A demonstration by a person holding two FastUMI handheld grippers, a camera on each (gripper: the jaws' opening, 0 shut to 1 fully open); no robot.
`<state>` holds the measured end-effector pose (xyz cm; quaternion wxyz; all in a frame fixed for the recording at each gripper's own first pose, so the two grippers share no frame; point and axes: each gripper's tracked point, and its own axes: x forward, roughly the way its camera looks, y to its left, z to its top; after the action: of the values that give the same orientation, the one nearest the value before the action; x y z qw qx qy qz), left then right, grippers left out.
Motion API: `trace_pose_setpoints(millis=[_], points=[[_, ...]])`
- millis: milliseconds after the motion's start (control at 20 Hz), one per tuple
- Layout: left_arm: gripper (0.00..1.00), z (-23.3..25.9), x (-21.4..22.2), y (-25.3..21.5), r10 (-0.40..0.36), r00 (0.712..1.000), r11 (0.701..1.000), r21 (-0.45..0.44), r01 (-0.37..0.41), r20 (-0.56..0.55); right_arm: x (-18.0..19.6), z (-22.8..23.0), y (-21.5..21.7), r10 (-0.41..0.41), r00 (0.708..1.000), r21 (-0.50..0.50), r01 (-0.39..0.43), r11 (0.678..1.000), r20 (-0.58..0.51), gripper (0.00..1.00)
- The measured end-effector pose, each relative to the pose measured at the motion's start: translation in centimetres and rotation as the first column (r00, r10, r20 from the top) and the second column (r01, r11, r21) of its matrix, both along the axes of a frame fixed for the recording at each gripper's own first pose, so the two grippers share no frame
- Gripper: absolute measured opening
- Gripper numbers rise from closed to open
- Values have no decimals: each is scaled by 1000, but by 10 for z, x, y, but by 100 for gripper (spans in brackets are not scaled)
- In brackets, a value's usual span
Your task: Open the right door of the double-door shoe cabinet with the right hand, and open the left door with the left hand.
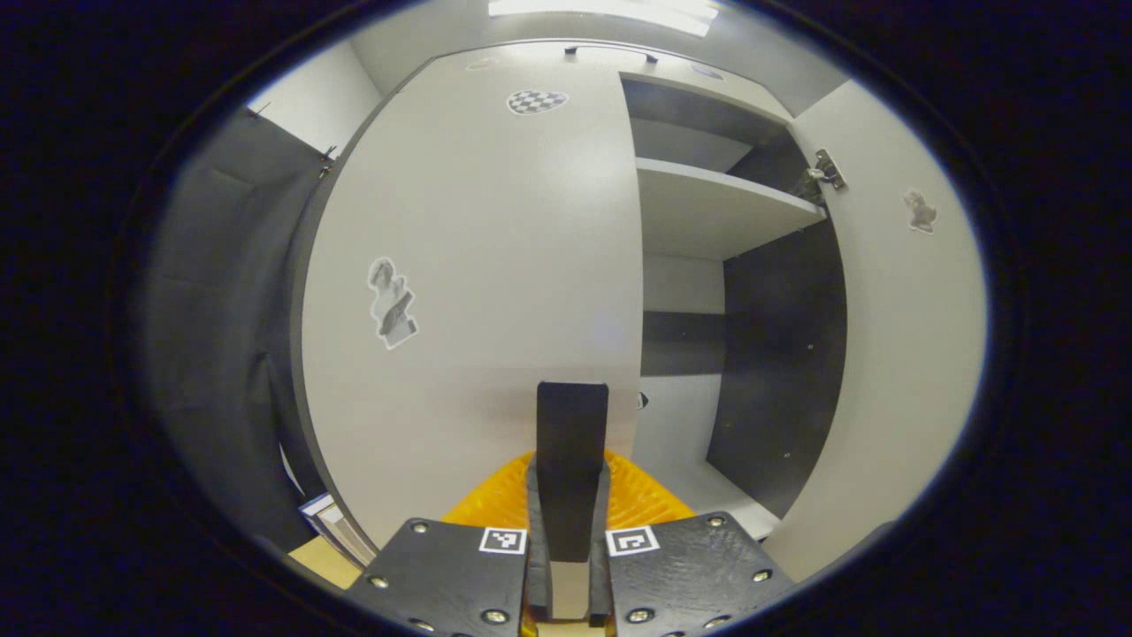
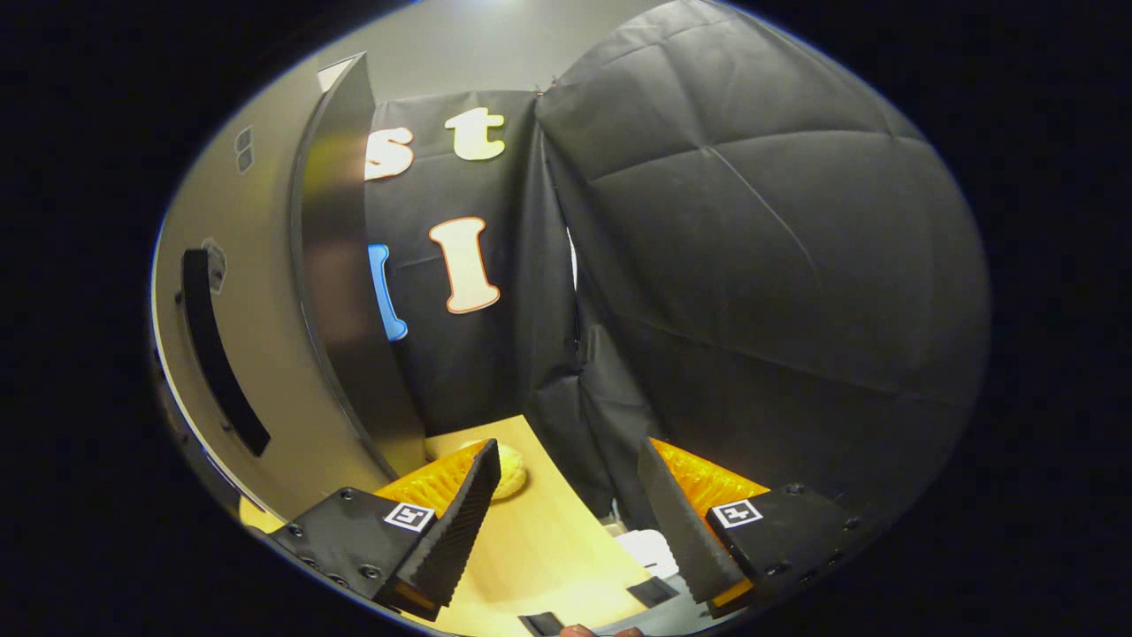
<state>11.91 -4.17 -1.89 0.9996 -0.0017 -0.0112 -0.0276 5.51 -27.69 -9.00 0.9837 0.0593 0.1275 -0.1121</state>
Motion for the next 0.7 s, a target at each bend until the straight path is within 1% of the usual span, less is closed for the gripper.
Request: trace_pose_setpoints(millis=[50,100,300,550,650,700], points=[[18,0,-2,0,10,1000,1000,-12,-10,-1,-1,0,-1,13,1000,-17,-13,1000,-5,95],[18,-2,-4,1,20,1000,1000,-21,-20,-3,-1,-1,0,30,1000,-26,-30,999,-6,98],[18,-1,-13,8,71,997,997,-32,-72,-8,-5,-6,6,108,994,-16,-109,994,-28,98],[18,-3,-28,20,131,991,991,-27,-132,-20,-7,-26,26,235,970,17,-234,972,-65,98],[19,-4,-32,23,151,988,988,-21,-151,-24,-12,-24,36,276,959,21,-275,961,-67,98],[18,-3,-32,24,153,988,988,-10,-153,-23,-15,-17,39,284,958,9,-284,959,-46,98]])
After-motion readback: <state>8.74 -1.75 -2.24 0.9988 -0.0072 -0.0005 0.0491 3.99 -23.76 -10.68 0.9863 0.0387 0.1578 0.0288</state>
